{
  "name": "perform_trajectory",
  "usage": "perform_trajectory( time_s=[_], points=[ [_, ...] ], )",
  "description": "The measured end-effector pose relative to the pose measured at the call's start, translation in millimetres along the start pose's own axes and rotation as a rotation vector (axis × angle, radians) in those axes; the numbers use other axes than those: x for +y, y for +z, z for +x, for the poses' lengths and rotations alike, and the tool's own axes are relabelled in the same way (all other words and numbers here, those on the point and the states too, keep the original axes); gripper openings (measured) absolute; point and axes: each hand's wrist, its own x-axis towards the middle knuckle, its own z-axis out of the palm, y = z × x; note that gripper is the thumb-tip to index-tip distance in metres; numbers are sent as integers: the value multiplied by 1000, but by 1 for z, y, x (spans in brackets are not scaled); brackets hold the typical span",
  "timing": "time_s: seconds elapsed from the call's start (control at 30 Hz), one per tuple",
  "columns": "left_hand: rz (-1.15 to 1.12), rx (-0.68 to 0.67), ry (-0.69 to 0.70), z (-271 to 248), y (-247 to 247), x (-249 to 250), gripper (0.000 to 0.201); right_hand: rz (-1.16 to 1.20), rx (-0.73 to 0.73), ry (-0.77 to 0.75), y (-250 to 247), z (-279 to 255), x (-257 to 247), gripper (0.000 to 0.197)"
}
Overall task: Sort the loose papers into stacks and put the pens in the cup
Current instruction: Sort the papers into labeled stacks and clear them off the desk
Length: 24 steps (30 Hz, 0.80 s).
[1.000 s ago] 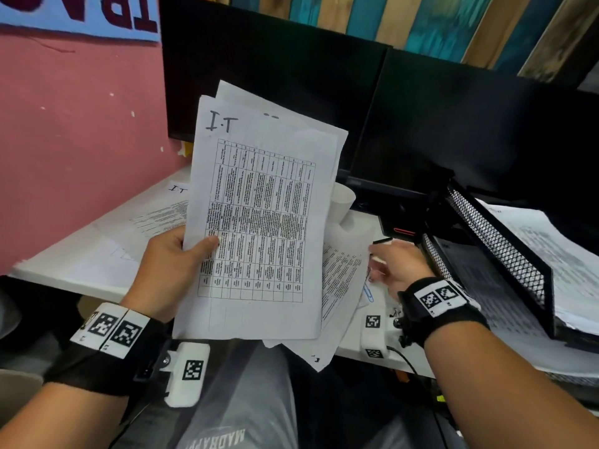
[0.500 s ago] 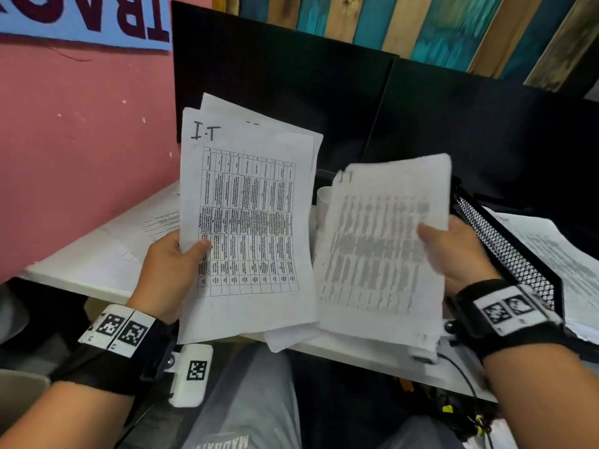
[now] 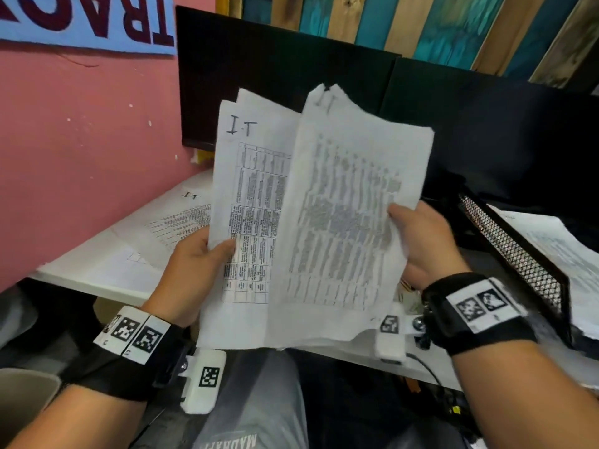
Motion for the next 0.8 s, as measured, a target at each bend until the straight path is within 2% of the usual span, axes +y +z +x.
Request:
perform_trajectory(
  time_s=[0.07, 0.13, 0.2, 0.3, 0.37, 0.47, 0.6, 0.67, 0.77, 0.8],
  points=[
    [-34, -35, -6, -7, 6, 5, 26, -18, 1, 28, 16, 1, 16, 29],
    [-18, -12, -9, -17, 13, 14, 38, -28, 28, 42, 31, -1, 27, 24],
    [-18, -74, 5, -23, 15, 19, 49, -42, 76, 32, 44, -2, 36, 20],
    [68, -143, 66, -20, 12, 16, 31, -46, 135, 21, 55, 0, 46, 17],
    [158, -82, 82, -12, 6, 8, 21, -28, 156, 27, 55, 5, 50, 16],
    [181, 32, 63, -2, -5, 1, 17, 11, 186, 64, 47, 14, 52, 18],
    [201, 146, 64, 10, -24, -1, 15, -2, 212, 223, 28, 28, 61, 30],
    [198, 175, 56, 14, -32, -2, 15, -66, 170, 321, 22, 32, 67, 23],
    [177, 204, 42, 17, -41, -3, 15, -63, 149, 431, 27, 35, 75, 3],
    [169, 211, 41, 17, -42, -4, 16, -60, 137, 437, 31, 36, 78, 4]
  ],
)
